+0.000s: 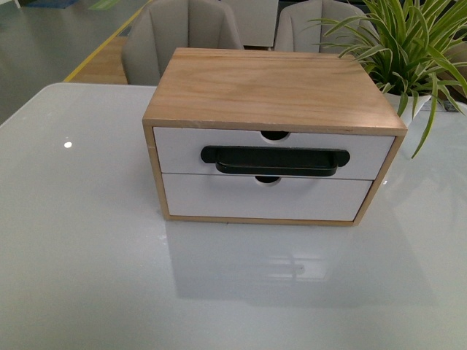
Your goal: Close drawer sideways
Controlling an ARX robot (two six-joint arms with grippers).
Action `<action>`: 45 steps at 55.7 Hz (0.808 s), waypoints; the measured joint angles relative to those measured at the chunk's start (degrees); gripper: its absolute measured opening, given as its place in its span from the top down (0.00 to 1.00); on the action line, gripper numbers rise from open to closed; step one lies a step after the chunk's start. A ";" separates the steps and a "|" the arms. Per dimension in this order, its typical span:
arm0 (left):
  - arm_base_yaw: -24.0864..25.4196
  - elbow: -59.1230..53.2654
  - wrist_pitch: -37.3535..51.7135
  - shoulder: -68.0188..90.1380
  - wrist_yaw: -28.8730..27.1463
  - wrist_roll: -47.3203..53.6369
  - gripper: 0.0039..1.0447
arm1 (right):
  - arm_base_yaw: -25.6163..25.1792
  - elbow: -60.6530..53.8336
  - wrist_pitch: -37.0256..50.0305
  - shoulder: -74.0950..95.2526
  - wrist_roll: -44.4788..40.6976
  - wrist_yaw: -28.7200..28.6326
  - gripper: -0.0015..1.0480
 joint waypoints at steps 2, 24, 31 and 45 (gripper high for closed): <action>0.00 0.00 -0.79 -0.83 0.00 0.00 0.99 | 0.00 0.00 -0.63 -0.66 0.00 -0.02 0.98; 0.00 0.00 -11.54 -11.76 0.00 0.00 0.99 | 0.00 0.02 -16.24 -14.32 0.02 0.09 0.98; 0.00 0.00 -13.46 -13.81 0.00 0.00 0.99 | 0.00 0.02 -17.53 -17.18 0.02 0.09 0.98; 0.00 0.00 -23.89 -23.87 0.00 0.02 0.99 | 0.00 0.02 -17.64 -17.38 0.02 0.07 0.98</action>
